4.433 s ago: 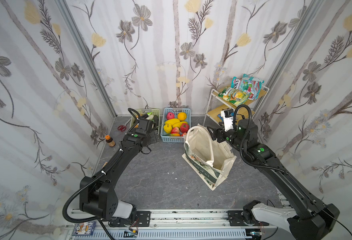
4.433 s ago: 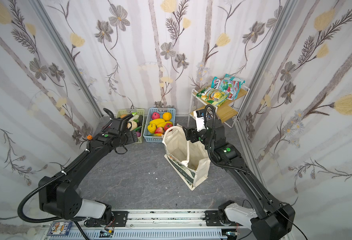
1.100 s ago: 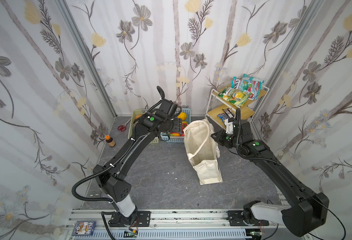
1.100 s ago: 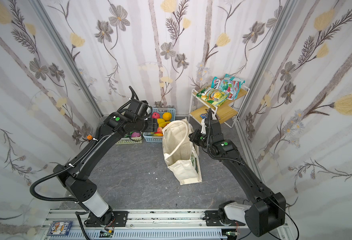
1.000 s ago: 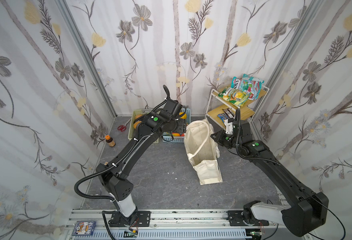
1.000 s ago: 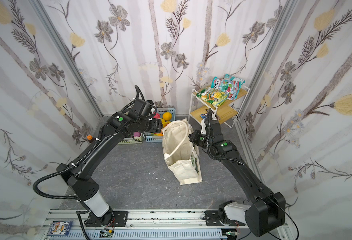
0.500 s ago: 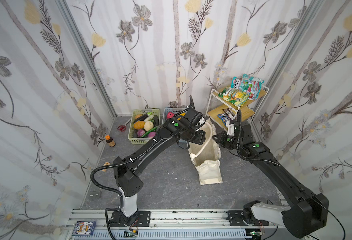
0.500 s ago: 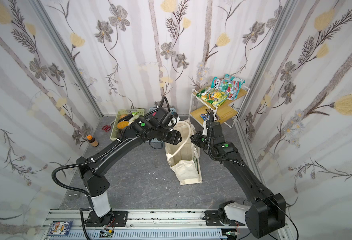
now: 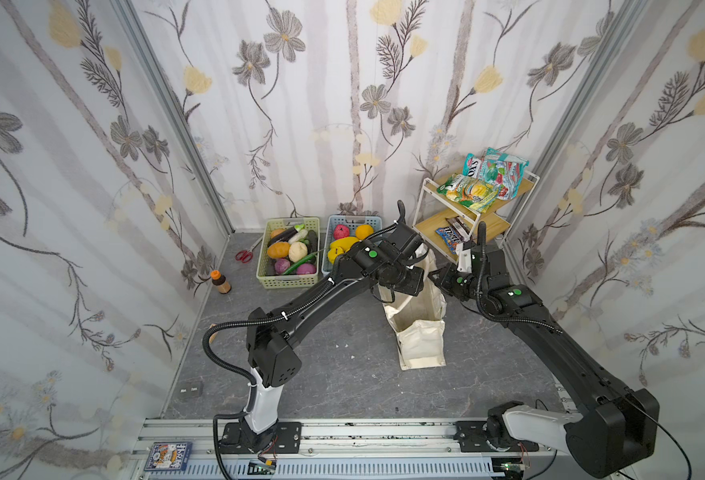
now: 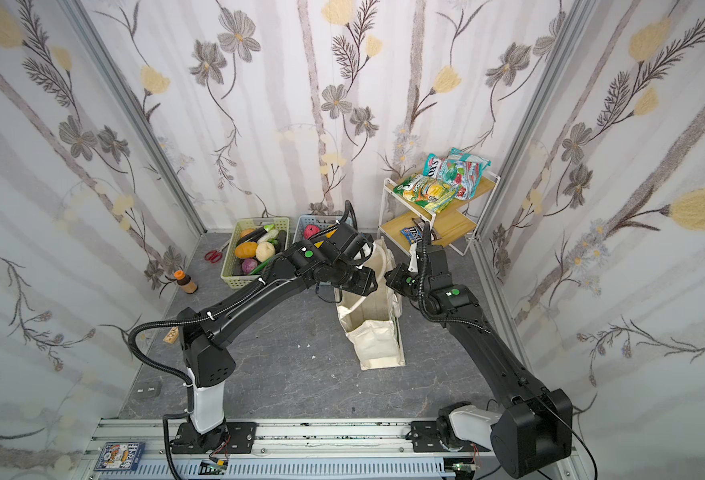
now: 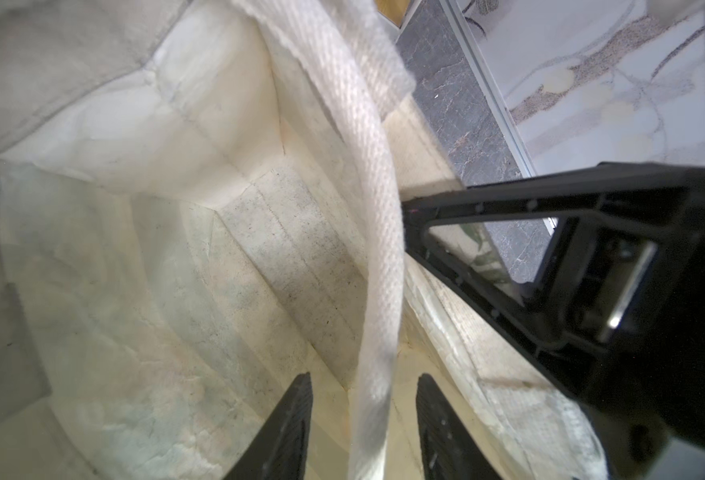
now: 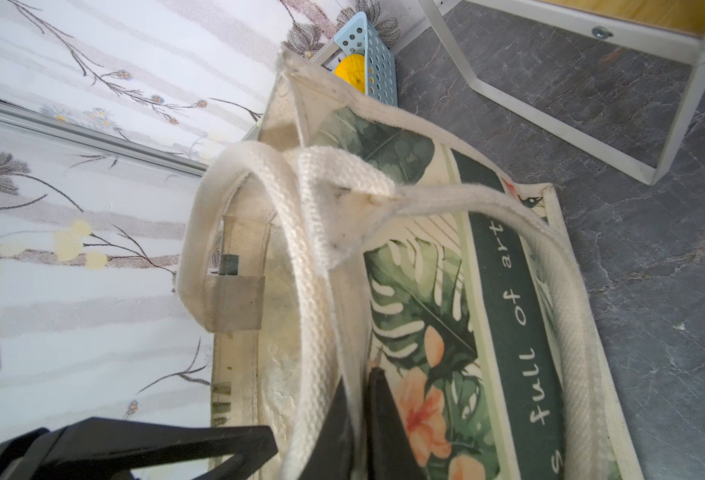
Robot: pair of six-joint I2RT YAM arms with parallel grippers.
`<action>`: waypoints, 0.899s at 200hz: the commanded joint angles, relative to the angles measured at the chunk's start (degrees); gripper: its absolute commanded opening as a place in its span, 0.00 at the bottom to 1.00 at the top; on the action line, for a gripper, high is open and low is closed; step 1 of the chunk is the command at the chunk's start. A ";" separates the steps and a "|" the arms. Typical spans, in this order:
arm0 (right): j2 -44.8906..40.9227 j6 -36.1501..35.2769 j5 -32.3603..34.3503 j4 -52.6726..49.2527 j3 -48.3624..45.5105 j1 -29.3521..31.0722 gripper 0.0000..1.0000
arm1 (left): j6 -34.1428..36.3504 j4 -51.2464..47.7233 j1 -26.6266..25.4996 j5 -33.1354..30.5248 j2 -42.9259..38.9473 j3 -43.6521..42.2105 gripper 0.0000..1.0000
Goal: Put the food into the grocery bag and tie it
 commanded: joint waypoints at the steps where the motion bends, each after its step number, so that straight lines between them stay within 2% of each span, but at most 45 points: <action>1: -0.33 -0.45 -0.50 1.27 -0.32 -0.04 0.10 | 0.31 -1.60 -0.65 -1.74 1.13 1.43 0.44; 22: -0.47 -0.45 -0.75 1.54 -0.50 -0.21 0.10 | 0.69 -2.16 -1.36 -2.56 2.38 2.24 0.42; 66: -0.68 -0.61 -0.76 1.64 -1.00 -0.55 0.10 | -1.65 -0.58 -1.58 -5.84 1.53 2.90 0.19; 128: -0.51 -1.00 -1.46 1.97 -2.21 -0.90 0.10 | -2.30 2.26 -0.78 -8.17 -4.21 0.56 0.14; 165: -0.77 -1.06 -1.04 1.97 -2.83 -0.90 0.10 | -5.06 9.57 1.43 -10.43 -12.67 -9.84 0.14; 180: -0.86 -1.06 -1.00 1.94 -3.13 -0.91 0.10 | -5.48 13.96 2.66 -9.07 -16.59 -14.95 0.16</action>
